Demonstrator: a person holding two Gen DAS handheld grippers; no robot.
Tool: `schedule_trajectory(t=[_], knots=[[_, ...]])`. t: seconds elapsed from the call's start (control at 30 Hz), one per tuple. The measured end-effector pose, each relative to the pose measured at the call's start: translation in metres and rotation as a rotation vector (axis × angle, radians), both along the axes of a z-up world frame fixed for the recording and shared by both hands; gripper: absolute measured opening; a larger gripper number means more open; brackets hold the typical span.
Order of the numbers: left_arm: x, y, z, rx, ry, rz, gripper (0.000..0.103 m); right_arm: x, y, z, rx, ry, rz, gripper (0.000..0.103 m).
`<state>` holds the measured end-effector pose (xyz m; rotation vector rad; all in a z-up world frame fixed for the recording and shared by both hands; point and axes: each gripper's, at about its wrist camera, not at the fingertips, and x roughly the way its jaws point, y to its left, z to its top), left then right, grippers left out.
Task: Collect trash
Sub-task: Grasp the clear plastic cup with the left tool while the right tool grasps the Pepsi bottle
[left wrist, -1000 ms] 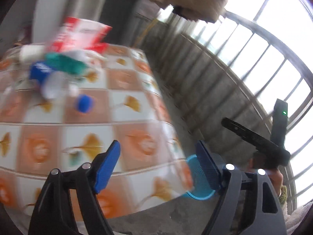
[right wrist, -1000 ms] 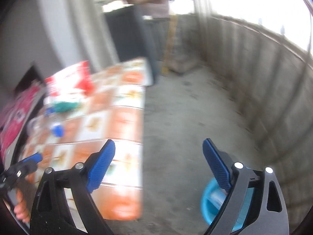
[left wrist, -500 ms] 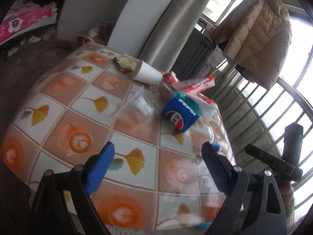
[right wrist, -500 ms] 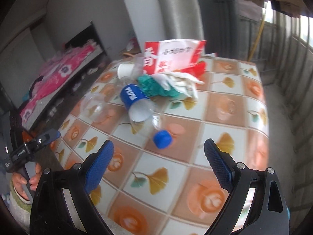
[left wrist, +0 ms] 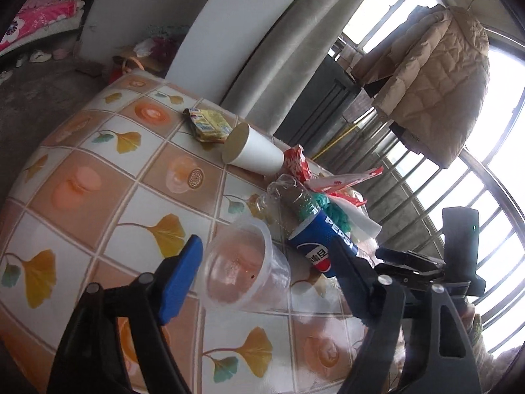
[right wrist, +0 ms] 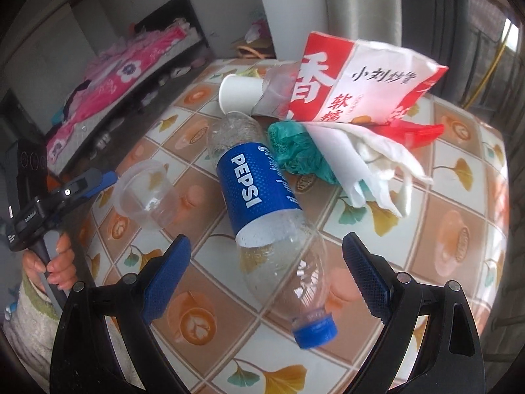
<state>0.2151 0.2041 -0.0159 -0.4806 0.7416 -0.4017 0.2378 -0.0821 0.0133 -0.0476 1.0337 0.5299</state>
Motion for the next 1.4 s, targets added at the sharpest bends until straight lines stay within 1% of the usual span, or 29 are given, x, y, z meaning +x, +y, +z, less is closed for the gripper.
schedule_trajectory(t=[0.1, 0.2, 0.27, 0.3, 0.37, 0.43, 0.47, 0.5, 0.57, 0.6, 0.67, 0.73, 0.83, 1.1, 1.17, 1.23, 1.3, 1.4], knots=[[0.007, -0.007, -0.008, -0.002, 0.021, -0.034, 0.067, 0.012, 0.006, -0.007, -0.018, 0.017, 0.027, 0.089], [0.009, -0.016, -0.017, 0.023, 0.043, -0.056, 0.059, 0.021, 0.010, -0.015, -0.035, 0.040, 0.043, 0.089], [0.010, -0.020, -0.022, 0.040, 0.058, -0.067, 0.052, 0.024, 0.012, -0.020, -0.036, 0.062, 0.051, 0.085], [0.010, -0.021, -0.024, 0.044, 0.062, -0.070, 0.049, 0.024, 0.014, -0.021, -0.036, 0.073, 0.058, 0.081], [0.007, -0.022, -0.027, 0.047, 0.067, -0.075, 0.043, 0.021, 0.016, -0.023, -0.045, 0.076, 0.062, 0.077], [0.003, -0.023, -0.027, 0.051, 0.070, -0.077, 0.037, 0.018, 0.018, -0.023, -0.062, 0.077, 0.060, 0.067], [0.002, -0.022, -0.027, 0.047, 0.070, -0.080, 0.034, 0.017, 0.019, -0.024, -0.065, 0.085, 0.057, 0.064], [0.000, -0.022, -0.027, 0.043, 0.070, -0.081, 0.032, 0.016, 0.019, -0.025, -0.059, 0.095, 0.054, 0.064], [-0.005, -0.023, -0.024, 0.043, 0.068, -0.082, 0.022, 0.013, 0.017, -0.025, -0.051, 0.109, 0.042, 0.064], [-0.007, -0.023, -0.023, 0.048, 0.067, -0.081, 0.020, 0.011, 0.017, -0.025, -0.048, 0.114, 0.038, 0.063], [-0.012, -0.025, -0.022, 0.053, 0.069, -0.081, 0.009, 0.006, 0.014, -0.025, -0.035, 0.131, 0.019, 0.063], [-0.016, -0.027, -0.022, 0.049, 0.077, -0.085, 0.007, 0.001, 0.010, -0.027, -0.012, 0.160, -0.004, 0.063], [-0.032, -0.031, -0.021, 0.074, 0.084, -0.079, 0.007, -0.015, 0.000, -0.028, 0.030, 0.217, -0.034, 0.063], [-0.080, -0.038, -0.018, 0.068, 0.111, -0.087, 0.007, -0.068, -0.016, -0.028, 0.060, 0.338, -0.051, 0.064], [-0.088, -0.039, -0.018, 0.068, 0.110, -0.091, 0.007, -0.074, -0.014, -0.024, 0.065, 0.337, -0.036, 0.065], [-0.094, -0.040, -0.020, 0.078, 0.104, -0.088, 0.007, -0.074, -0.010, -0.023, 0.054, 0.328, -0.023, 0.070], [-0.096, -0.042, -0.021, 0.084, 0.103, -0.085, 0.006, -0.073, -0.001, -0.023, 0.039, 0.313, -0.008, 0.073], [-0.099, -0.044, -0.022, 0.086, 0.104, -0.085, 0.005, -0.072, 0.013, -0.028, 0.026, 0.303, 0.019, 0.074]])
